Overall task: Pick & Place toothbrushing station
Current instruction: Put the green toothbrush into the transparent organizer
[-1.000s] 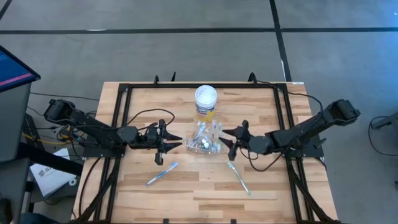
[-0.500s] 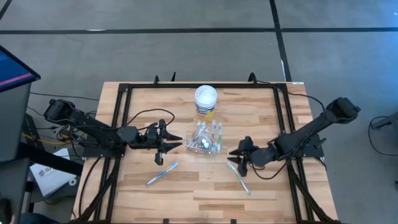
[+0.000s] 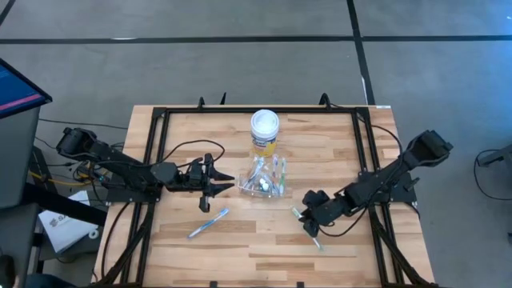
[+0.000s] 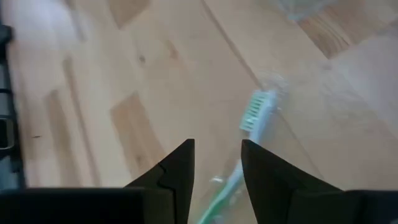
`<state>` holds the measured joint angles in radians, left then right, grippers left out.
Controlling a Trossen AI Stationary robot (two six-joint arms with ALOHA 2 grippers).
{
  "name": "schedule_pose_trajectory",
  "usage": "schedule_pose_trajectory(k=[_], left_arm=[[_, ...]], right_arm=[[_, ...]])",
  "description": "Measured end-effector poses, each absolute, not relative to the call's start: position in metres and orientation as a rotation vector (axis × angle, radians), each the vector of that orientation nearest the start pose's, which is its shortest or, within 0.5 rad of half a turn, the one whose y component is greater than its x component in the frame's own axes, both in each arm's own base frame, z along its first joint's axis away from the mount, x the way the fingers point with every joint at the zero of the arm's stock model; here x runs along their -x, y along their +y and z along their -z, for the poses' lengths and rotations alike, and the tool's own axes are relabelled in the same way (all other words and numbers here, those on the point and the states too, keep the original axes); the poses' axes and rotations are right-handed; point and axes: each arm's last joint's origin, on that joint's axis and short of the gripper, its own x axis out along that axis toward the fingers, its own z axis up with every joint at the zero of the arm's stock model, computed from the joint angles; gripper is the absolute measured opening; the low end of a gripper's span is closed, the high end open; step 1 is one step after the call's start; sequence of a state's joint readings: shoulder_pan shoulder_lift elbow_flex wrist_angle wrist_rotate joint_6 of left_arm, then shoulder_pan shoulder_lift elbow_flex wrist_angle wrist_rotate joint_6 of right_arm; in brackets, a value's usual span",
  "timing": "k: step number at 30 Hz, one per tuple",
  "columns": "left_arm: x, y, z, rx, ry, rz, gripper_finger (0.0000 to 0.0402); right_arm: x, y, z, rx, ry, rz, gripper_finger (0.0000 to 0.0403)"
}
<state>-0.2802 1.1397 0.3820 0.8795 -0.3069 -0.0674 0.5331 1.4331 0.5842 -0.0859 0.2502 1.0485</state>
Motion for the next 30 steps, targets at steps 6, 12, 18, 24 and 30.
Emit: schedule_pose_trajectory(k=[6,12,18,24,30], left_arm=[[-0.217,-0.053,-0.23,0.103,-0.118,-0.023,0.0086],[-0.217,-0.053,-0.23,0.102,-0.118,-0.023,0.0086],[-0.217,-0.053,-0.23,0.103,-0.118,-0.023,0.0086],[-0.217,-0.053,-0.23,0.103,-0.118,-0.023,0.0086],[-0.217,-0.053,-0.23,0.102,-0.118,-0.023,0.0086]], right_arm=[[-0.218,0.117,-0.138,-0.635,0.926,0.228,0.0123],[-0.217,0.116,-0.136,-0.634,0.957,0.241,0.0123],[-0.216,0.115,-0.134,-0.633,0.972,0.257,0.0123],[-0.215,0.115,-0.133,-0.641,0.98,0.273,0.0123],[-0.216,0.115,-0.129,-0.64,0.989,0.285,0.0123]])
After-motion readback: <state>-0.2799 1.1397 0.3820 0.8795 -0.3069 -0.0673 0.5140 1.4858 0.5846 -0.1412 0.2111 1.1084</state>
